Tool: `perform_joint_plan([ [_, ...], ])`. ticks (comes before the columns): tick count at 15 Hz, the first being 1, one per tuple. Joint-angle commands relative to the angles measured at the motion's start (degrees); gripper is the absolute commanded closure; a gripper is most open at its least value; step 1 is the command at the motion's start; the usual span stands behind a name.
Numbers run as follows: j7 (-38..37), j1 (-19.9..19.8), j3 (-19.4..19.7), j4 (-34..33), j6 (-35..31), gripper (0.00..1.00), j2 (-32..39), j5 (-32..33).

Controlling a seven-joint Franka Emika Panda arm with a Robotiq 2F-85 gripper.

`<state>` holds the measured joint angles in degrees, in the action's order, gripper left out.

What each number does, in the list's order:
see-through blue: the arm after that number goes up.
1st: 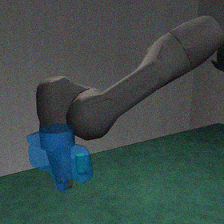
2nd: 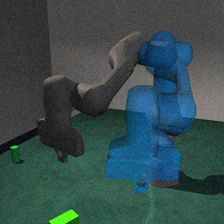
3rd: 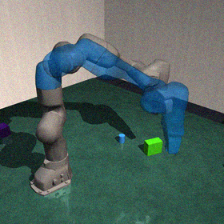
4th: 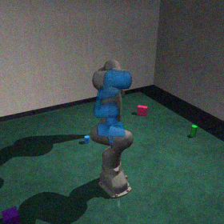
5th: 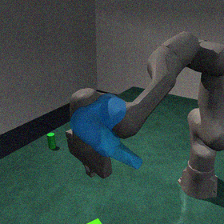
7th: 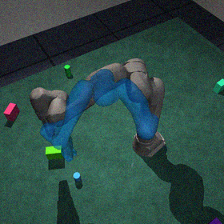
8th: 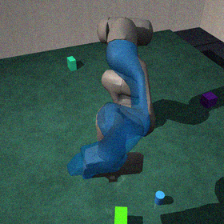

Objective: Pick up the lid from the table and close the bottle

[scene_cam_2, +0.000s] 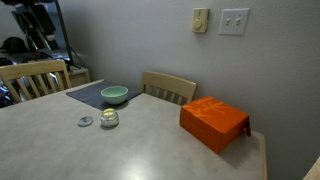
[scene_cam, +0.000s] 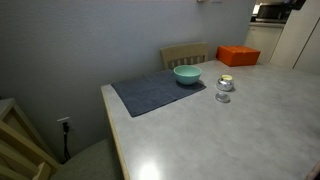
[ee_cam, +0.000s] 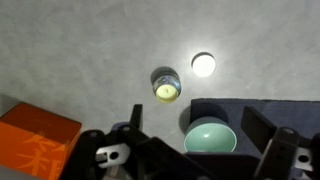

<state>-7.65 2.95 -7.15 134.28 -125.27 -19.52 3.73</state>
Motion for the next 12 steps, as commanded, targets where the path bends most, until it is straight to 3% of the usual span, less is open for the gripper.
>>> perform_joint_plan([
  [1, 0.07, 0.63, 0.13, -0.12, 0.14, 0.0, 1.55, 0.09],
  [4, 0.19, 1.13, 0.04, -0.35, 0.13, 0.0, 3.72, 0.07],
  [8, -0.54, 0.93, 0.53, 1.26, -7.68, 0.0, 7.52, -1.23],
  [12, -1.63, 1.18, 0.51, 2.52, -15.55, 0.0, 17.21, -2.17],
])
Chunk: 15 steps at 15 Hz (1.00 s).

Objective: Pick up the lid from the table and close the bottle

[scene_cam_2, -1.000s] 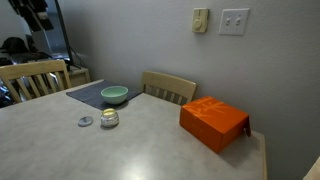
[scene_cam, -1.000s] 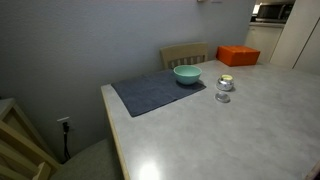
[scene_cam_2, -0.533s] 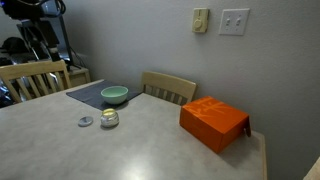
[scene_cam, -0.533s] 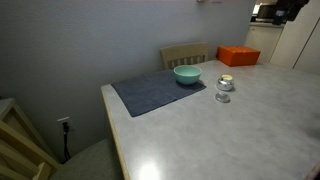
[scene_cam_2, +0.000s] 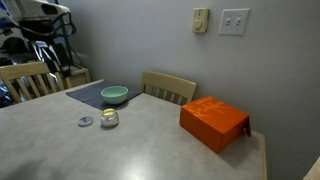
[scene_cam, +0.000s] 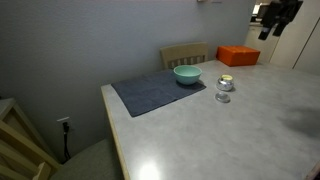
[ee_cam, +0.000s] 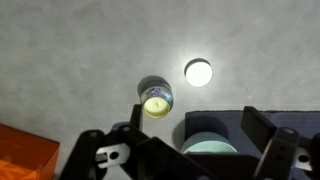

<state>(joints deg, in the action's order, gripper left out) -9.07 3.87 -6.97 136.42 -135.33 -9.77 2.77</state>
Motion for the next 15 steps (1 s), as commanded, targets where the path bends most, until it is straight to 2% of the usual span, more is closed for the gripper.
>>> perform_joint_plan([
  [1, 0.18, 0.32, 0.33, -0.47, -3.93, 0.0, 10.88, -0.73],
  [3, -0.35, 0.47, 0.51, -2.37, -0.92, 0.0, 17.95, 0.63],
  [4, -0.17, 0.67, 0.65, 0.39, -2.28, 0.0, 11.32, -0.01],
  [6, -0.12, 0.81, 0.8, -0.04, -3.21, 0.0, 14.63, -0.06],
  [9, -0.14, 0.78, 0.73, -0.32, -3.0, 0.0, 12.81, -0.02],
  [12, -0.83, 0.81, 0.84, 1.24, -9.89, 0.0, 13.31, 0.4],
  [15, -0.33, 1.16, 0.78, 1.1, -17.59, 0.0, 18.63, 0.64],
])
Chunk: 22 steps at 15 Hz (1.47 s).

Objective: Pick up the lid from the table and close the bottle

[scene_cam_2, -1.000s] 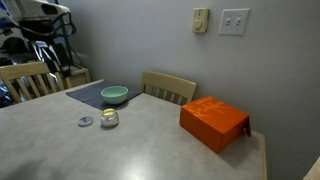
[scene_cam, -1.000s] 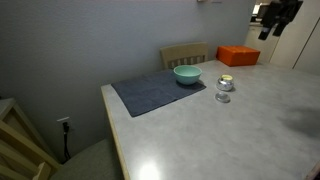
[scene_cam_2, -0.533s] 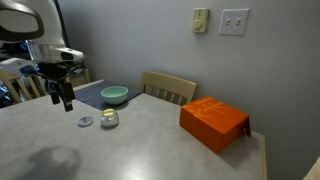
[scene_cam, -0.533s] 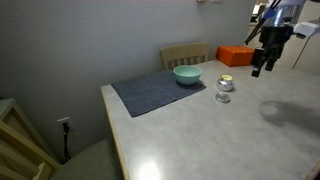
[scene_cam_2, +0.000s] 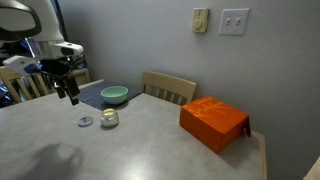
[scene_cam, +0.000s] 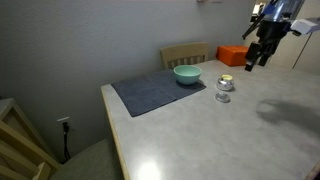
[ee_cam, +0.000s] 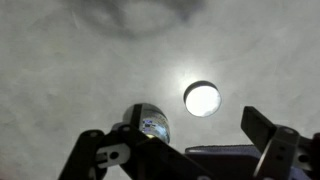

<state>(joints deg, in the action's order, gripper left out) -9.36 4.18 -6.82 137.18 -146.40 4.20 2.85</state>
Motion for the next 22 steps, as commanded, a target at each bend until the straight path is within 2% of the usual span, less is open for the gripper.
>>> perform_joint_plan([
  [1, 0.15, 1.09, 0.68, -0.01, -7.83, 0.0, 6.48, 0.8],
  [4, 0.03, 2.59, 0.88, -1.67, -10.77, 0.0, 12.72, 1.41],
  [10, -0.84, 7.27, 2.97, -6.81, -12.51, 0.0, 21.88, 3.08],
  [14, -2.17, 11.51, 7.05, -9.47, -15.24, 0.0, 24.48, 7.11],
  [17, -4.34, 15.09, 11.78, -10.71, -18.03, 0.0, 25.75, 11.61],
  [20, -4.15, 14.75, 12.55, -11.35, -20.33, 0.0, 27.34, 10.88],
  [22, -2.16, 12.08, 9.73, -11.8, -20.1, 0.0, 28.09, 7.71],
])
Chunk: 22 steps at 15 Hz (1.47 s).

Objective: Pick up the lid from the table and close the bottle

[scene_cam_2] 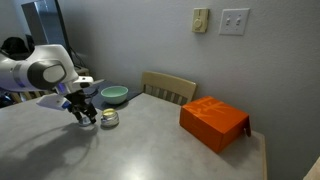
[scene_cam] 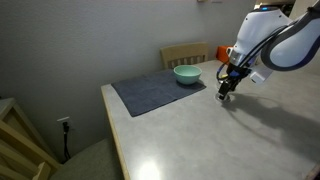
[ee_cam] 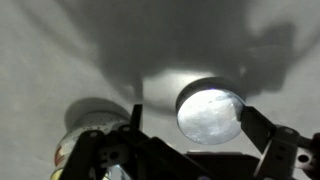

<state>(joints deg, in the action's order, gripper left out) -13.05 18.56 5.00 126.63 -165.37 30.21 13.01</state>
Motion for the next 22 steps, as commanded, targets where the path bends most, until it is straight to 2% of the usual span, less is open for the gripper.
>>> perform_joint_plan([
  [1, 1.97, -3.05, -3.03, -1.47, -1.18, 0.0, 2.34, -3.57],
  [4, 4.48, -6.36, -7.44, -2.13, -0.75, 0.0, 2.22, -8.1],
  [9, 6.47, -8.04, -10.35, -3.23, -0.51, 0.0, 2.71, -11.38],
  [11, 5.99, -7.54, -9.69, -3.7, -0.37, 0.0, 3.33, -11.24],
  [15, 2.12, -1.39, -1.74, -4.38, -0.08, 0.0, 6.05, -6.58],
  [18, 1.1, 0.05, -0.6, -4.97, 0.81, 0.0, 6.39, -5.91],
  [19, 1.03, 0.24, -0.52, -5.03, 0.97, 0.07, 6.41, -5.99],
  [20, 1.14, 0.18, -0.65, -5.06, 1.3, 0.26, 6.34, -6.21],
  [22, 1.41, -0.38, -1.76, -5.06, 2.41, 0.37, 5.81, -6.91],
])
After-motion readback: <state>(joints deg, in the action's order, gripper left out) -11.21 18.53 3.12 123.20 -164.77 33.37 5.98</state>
